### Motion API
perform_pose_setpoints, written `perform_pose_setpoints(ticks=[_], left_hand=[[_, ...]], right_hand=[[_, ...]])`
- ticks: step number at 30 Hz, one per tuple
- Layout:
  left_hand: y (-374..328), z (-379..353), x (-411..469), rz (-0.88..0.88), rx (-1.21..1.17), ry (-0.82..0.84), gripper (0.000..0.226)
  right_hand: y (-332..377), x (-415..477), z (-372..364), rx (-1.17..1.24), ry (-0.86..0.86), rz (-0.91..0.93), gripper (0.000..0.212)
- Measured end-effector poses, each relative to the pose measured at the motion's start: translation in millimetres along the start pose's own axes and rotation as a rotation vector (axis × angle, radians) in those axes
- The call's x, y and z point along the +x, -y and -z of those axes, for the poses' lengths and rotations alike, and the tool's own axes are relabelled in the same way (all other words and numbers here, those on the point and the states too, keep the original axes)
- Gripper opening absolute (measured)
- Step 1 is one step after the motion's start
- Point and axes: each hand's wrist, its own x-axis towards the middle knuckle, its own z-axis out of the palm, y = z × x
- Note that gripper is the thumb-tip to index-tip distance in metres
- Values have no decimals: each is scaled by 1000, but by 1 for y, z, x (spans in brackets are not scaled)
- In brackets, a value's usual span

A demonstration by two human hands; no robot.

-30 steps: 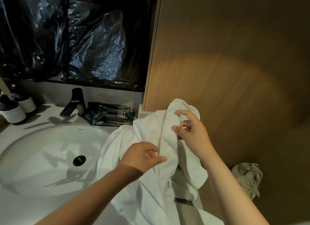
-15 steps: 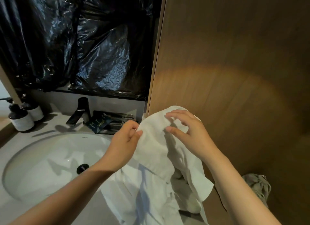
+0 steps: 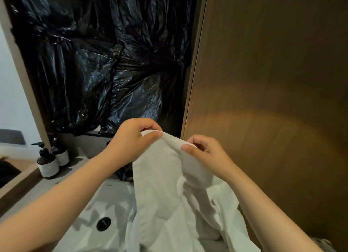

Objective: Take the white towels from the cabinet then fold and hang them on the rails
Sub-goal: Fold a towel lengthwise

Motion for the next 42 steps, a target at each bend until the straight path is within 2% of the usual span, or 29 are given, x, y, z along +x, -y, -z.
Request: perform_pose_setpoints(ticks=[4, 8, 11, 14, 17, 19, 23, 27, 32, 34, 37, 42], left_hand=[[2, 10, 15, -6, 26, -100, 11], [11, 11, 21, 10, 94, -116, 12], [18, 10, 26, 22, 129, -122, 10], [12, 14, 36, 12, 79, -216, 10], [-3, 21, 48, -6, 71, -291, 13], [-9, 21, 50, -8, 89, -313, 16], [-5, 7, 38, -18, 138, -270, 22], [-10, -9, 28, -95, 13, -124, 31], [-29, -23, 26, -81, -119, 89, 48], [-31, -27, 27, -72, -171, 160, 44], [-37, -31, 28, -82, -247, 166, 14], [-45, -26, 35, -84, -284, 29, 11]], right_hand=[[-23, -16, 17, -89, -27, -63, 21], [-52, -41, 33, -276, -41, -125, 34], [-47, -44, 48, -303, -223, -63, 38], [-14, -23, 69, -323, -480, 86, 29], [24, 0, 85, -309, -592, 145, 21], [33, 8, 88, -351, -573, 144, 22], [24, 5, 72, -341, -421, 79, 23], [20, 3, 53, -270, -352, 33, 22], [36, 6, 48, -210, -290, 98, 19], [40, 6, 48, -206, -282, 122, 18], [41, 5, 50, -196, -296, 116, 16], [30, -2, 54, -193, -311, 25, 25]])
